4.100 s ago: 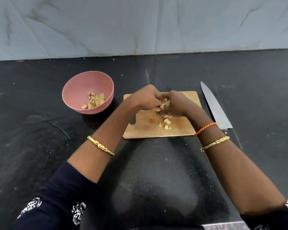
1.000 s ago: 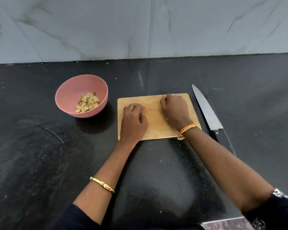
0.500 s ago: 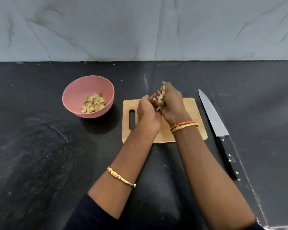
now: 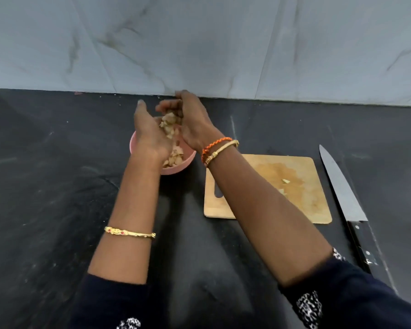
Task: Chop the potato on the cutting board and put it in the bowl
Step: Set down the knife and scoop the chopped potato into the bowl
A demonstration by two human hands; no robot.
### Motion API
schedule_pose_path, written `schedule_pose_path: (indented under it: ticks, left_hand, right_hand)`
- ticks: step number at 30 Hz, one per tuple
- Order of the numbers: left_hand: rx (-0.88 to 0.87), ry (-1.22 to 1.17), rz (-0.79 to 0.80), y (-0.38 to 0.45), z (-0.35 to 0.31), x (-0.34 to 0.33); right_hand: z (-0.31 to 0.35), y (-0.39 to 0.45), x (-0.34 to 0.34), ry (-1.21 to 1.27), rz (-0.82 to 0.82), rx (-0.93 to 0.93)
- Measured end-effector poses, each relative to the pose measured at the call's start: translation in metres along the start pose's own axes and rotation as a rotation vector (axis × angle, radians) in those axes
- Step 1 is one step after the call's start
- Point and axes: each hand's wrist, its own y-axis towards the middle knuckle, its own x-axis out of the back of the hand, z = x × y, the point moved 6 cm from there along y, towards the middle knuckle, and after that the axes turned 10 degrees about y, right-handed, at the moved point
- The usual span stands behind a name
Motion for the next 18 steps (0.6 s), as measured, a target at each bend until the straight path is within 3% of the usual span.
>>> schedule_pose_path:
  ticks: [4,7,9,12,15,18]
  left_hand:
    - [0.146,0.485,0.062,0.012,-0.012,0.024]
    - [0.104,0.762,-0.023,0.008,-0.019,0.025]
    - [-0.022,0.981,-0.189,0.002,-0.023,0.025]
    - [-0.405,1.088,-0.363,-0.003,-0.024,0.018]
    - [-0.659,1.065,-0.232,-0.013,0.011,-0.012]
    - [-0.699,1.208,0.048,-0.018,0.071,-0.05]
  right_hand:
    - [-0.002,0.011,-0.005,-0.306,0.014,0.008]
    - [-0.006,0.013,0.001,-0.459,-0.037,0.056]
    - [-0.006,0.01,0.015,-0.525,-0.099,0.131]
    - [0.008,-0.01,0.054,-0.499,-0.227,0.297]
    - [0.027,-0.05,0.107,-0.623,-0.374,0.499]
    - [0.03,-0.087,0.164,-0.924,-0.459,0.535]
